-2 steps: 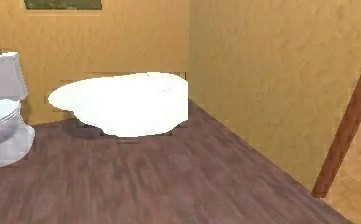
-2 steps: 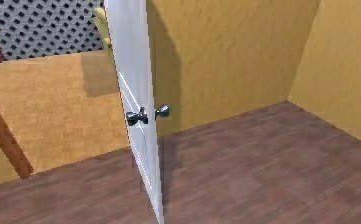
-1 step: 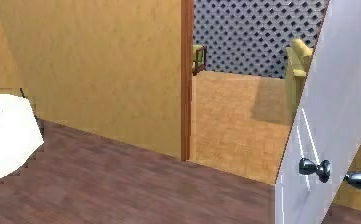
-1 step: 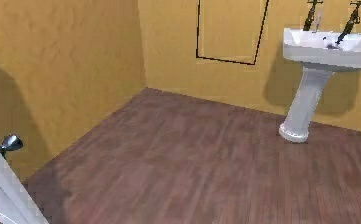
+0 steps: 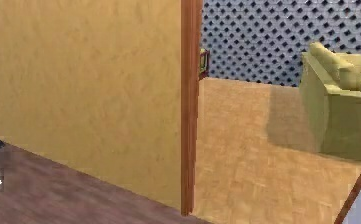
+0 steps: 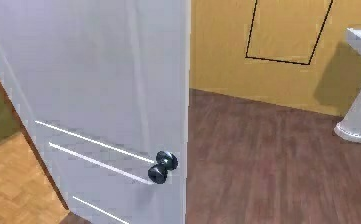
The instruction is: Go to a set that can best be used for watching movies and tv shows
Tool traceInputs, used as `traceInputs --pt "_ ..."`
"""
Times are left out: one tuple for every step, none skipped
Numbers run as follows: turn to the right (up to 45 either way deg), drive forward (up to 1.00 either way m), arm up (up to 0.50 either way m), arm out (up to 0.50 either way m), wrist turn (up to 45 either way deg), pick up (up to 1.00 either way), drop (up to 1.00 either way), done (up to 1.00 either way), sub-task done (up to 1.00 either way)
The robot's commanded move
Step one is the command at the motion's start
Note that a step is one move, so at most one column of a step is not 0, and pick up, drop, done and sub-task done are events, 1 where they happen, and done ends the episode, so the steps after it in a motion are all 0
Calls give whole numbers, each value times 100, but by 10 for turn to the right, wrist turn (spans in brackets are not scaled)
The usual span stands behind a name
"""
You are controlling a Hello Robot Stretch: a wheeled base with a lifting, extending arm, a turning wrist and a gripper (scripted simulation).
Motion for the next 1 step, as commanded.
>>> traceInputs --pt "270 0 0 0 0 0 0 0 0"
